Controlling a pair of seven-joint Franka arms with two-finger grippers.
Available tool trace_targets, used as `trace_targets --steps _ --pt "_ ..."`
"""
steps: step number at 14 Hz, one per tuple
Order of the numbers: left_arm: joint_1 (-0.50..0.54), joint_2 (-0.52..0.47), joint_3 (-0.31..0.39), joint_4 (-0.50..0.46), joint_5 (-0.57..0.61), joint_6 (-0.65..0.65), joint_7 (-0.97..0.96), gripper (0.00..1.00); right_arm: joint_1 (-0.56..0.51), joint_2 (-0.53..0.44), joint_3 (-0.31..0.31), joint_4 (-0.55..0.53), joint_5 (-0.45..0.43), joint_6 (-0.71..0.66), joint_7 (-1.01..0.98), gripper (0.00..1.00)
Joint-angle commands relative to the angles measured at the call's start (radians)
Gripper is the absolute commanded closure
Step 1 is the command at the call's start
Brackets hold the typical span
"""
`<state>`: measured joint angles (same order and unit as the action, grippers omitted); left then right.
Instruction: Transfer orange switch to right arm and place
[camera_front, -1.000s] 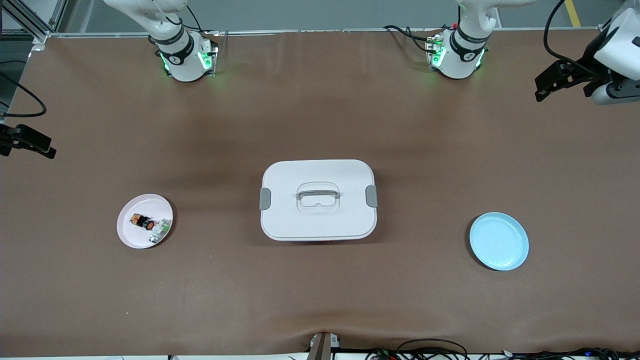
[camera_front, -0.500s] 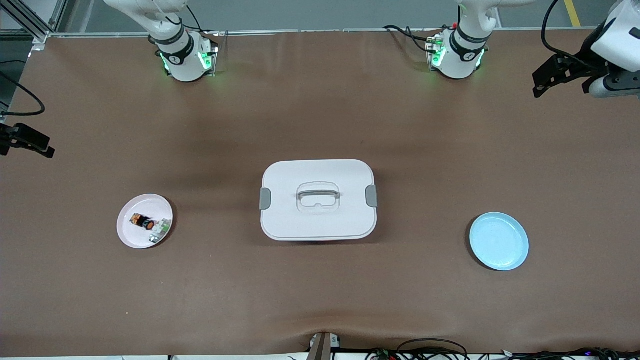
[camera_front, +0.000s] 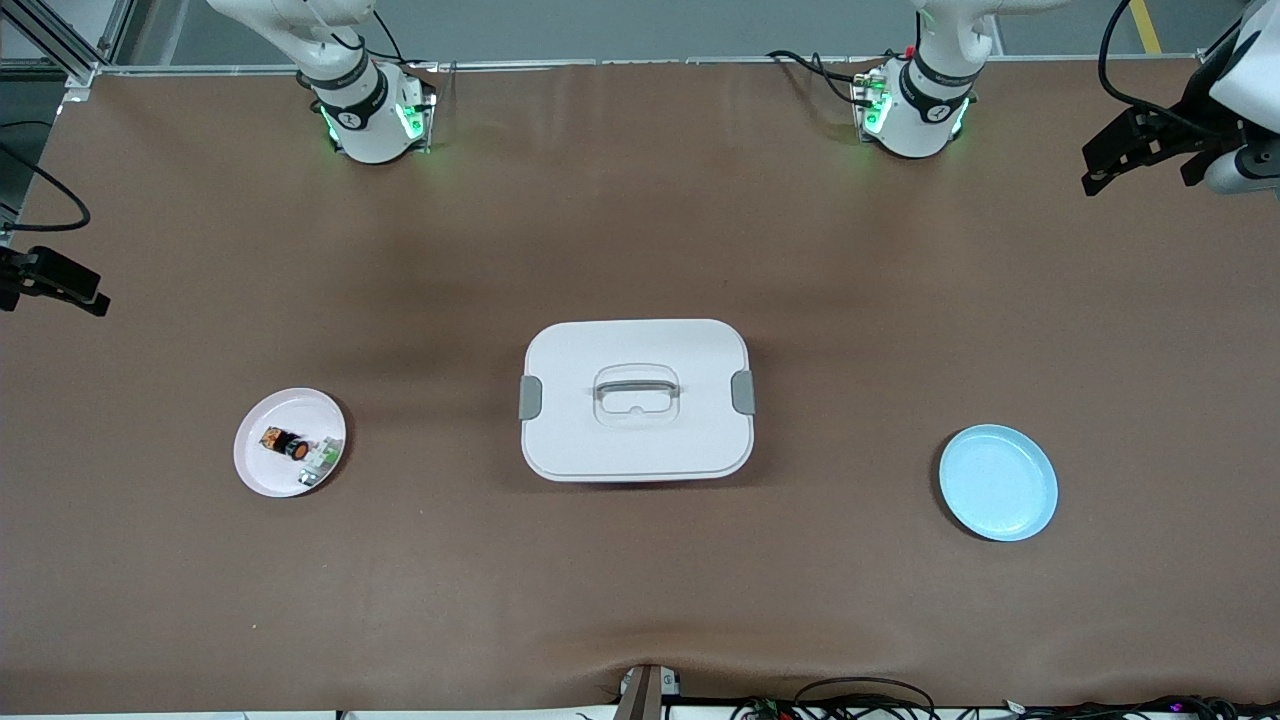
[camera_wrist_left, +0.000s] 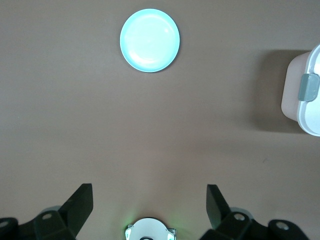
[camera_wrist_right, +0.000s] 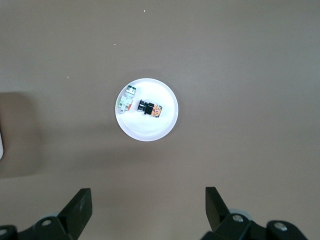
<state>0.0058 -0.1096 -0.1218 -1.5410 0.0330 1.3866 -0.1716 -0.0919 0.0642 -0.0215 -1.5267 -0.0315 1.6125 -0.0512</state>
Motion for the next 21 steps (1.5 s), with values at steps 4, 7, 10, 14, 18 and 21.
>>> trace_targets --steps 4,7,10,14,18,21 --pt "0.008 0.018 0.005 0.036 -0.028 -0.008 0.034 0.0 -0.006 0.009 0.005 0.028 0.009 -0.02 -0.012 0.0" --pt "0.01 0.018 0.005 0.036 -0.028 -0.006 0.046 0.0 -0.006 0.009 0.005 0.028 0.009 -0.02 -0.012 0.0" --pt "0.008 0.018 0.005 0.036 -0.028 -0.006 0.047 0.0 -0.006 0.009 0.005 0.028 0.007 -0.019 -0.012 0.0" --pt "0.01 0.016 0.022 0.027 -0.036 -0.003 0.053 0.0 -0.008 0.009 0.005 0.028 0.009 -0.019 -0.012 0.0" --pt "0.026 0.016 0.022 0.025 -0.036 -0.001 0.07 0.0 -0.008 0.009 0.005 0.028 0.007 -0.019 -0.012 0.0" --pt "0.028 0.016 0.022 0.027 -0.036 -0.001 0.07 0.0 -0.008 0.009 0.005 0.028 0.007 -0.019 -0.012 0.0"
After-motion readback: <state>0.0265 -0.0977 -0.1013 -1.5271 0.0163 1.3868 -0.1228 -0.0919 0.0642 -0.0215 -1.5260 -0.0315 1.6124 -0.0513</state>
